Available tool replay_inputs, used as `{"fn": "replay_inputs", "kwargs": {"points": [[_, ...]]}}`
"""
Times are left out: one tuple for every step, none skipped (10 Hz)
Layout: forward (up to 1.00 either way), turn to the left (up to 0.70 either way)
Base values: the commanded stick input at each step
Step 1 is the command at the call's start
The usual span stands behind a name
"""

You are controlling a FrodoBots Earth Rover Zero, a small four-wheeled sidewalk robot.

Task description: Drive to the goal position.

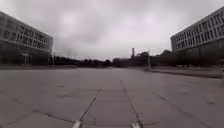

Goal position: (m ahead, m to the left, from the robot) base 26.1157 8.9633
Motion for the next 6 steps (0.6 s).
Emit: {"fn": "replay_inputs", "kwargs": {"points": [[0.7, 0.0], [0.7, 0.0], [0.7, 0.0], [0.7, 0.0], [0.7, 0.0], [0.7, 0.0]]}}
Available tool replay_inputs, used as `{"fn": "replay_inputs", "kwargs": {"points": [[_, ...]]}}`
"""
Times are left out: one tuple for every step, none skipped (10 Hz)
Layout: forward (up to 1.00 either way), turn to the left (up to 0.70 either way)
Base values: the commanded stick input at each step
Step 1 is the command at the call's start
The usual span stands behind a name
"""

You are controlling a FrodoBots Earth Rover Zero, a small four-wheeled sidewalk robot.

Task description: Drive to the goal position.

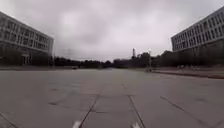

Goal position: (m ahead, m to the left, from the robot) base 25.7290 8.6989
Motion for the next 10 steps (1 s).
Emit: {"fn": "replay_inputs", "kwargs": {"points": [[0.7, 0.0], [0.7, 0.0], [0.7, 0.0], [0.7, 0.0], [0.7, 0.0], [0.7, 0.0], [0.7, 0.0], [0.7, 0.0], [0.7, 0.0], [0.7, 0.0]]}}
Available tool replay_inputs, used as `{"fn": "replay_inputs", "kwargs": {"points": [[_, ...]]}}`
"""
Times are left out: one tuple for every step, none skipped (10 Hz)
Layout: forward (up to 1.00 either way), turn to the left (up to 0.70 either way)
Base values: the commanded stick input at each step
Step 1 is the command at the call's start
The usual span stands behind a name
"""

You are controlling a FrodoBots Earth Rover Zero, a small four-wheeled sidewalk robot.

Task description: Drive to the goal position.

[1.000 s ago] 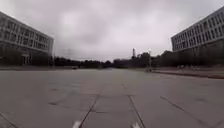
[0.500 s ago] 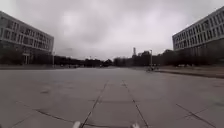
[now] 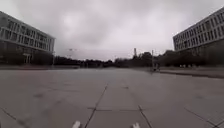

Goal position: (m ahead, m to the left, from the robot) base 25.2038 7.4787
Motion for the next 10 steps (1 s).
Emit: {"fn": "replay_inputs", "kwargs": {"points": [[0.7, 0.0], [0.7, 0.0], [0.7, 0.0], [0.7, 0.0], [0.7, 0.0], [0.7, 0.0], [0.7, 0.0], [0.7, 0.0], [0.7, 0.0], [0.7, 0.0]]}}
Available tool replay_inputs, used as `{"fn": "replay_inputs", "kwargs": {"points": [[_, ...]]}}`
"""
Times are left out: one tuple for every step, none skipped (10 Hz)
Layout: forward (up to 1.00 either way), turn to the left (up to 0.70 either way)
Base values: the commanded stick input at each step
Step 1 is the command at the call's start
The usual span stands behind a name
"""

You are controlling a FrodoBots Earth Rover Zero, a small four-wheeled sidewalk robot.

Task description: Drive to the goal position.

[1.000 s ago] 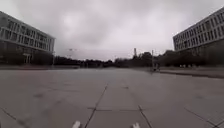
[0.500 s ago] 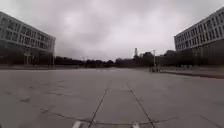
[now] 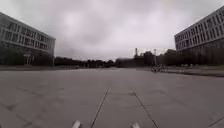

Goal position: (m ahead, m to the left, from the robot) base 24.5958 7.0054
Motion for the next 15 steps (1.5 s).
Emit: {"fn": "replay_inputs", "kwargs": {"points": [[0.7, 0.0], [0.7, 0.0], [0.7, 0.0], [0.7, 0.0], [0.7, 0.0], [0.7, 0.0], [0.7, 0.0], [0.7, 0.0], [0.7, 0.0], [0.7, 0.0], [0.7, 0.0], [0.7, 0.0], [0.7, 0.0], [0.7, 0.0], [0.7, 0.0]]}}
